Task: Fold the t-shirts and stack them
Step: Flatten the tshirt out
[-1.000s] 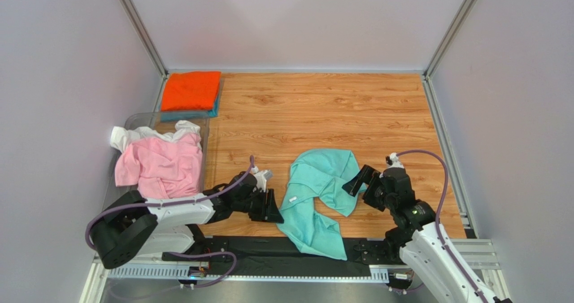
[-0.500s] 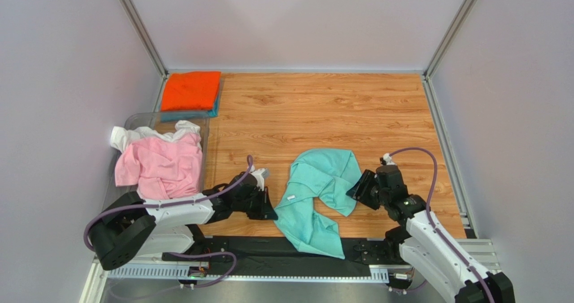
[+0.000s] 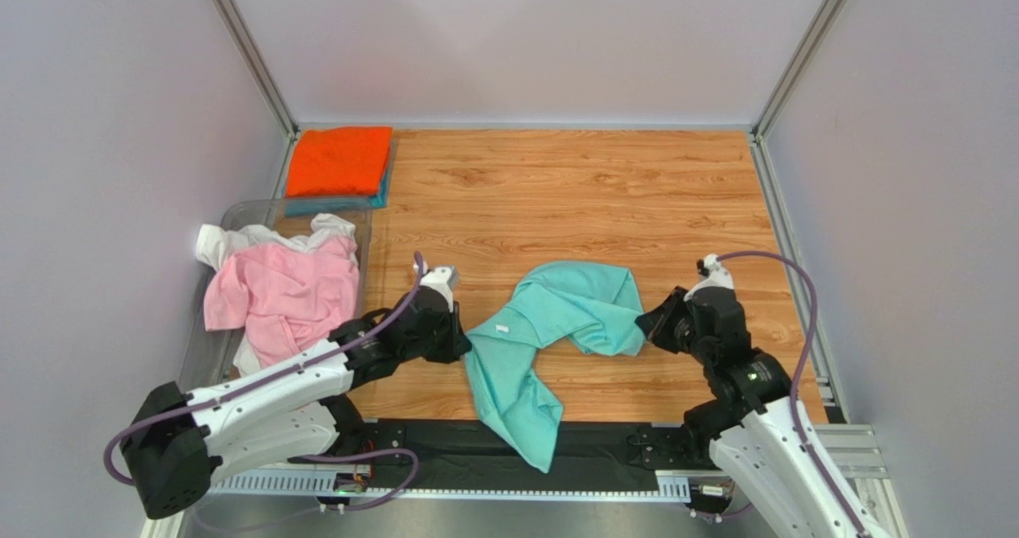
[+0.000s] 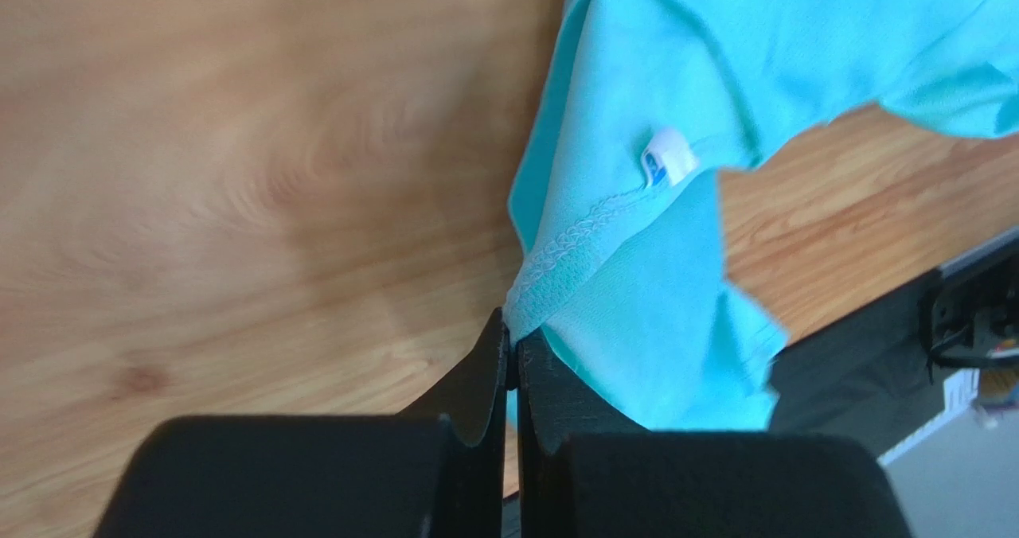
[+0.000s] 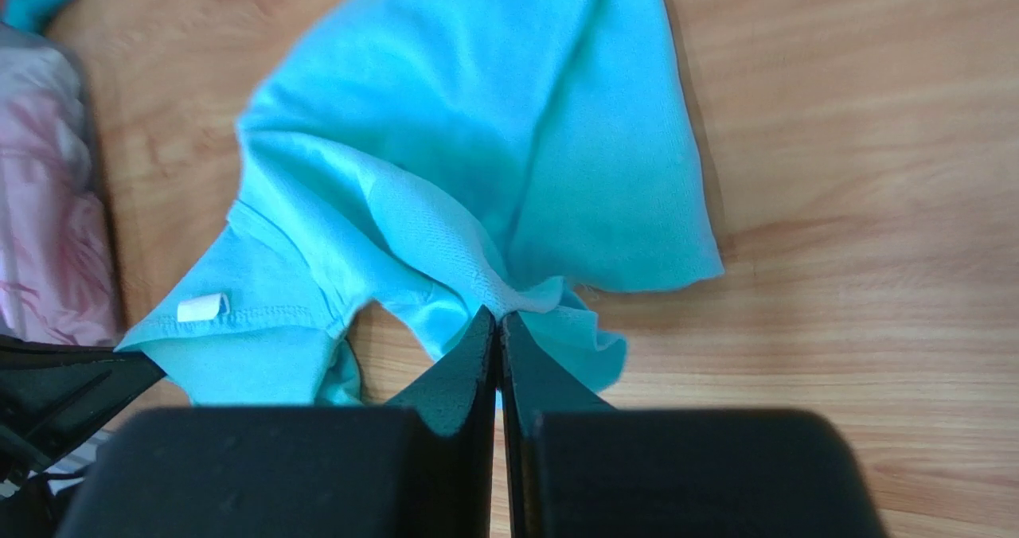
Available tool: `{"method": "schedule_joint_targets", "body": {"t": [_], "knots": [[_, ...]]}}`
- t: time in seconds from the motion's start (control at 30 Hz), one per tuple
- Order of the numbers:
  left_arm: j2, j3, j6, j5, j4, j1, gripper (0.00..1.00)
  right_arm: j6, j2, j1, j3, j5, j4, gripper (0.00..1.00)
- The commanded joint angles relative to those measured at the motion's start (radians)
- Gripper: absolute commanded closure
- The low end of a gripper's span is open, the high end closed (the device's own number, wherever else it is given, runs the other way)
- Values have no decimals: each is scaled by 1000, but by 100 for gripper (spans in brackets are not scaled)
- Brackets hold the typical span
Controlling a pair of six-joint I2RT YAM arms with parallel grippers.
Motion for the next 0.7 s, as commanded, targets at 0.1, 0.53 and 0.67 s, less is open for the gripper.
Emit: {"method": "schedule_joint_targets", "body": {"t": [0.1, 0.53, 0.67], "knots": [[-123, 302, 185, -342, -255, -4, 100, -108, -63, 2, 307, 181, -128, 100], [-241, 910, 410, -228, -338, -4, 100, -254, 14, 3, 979, 185, -238, 100], [-241, 1076, 419, -65, -342, -4, 100, -263, 52, 0, 1223, 132, -275, 100]]}}
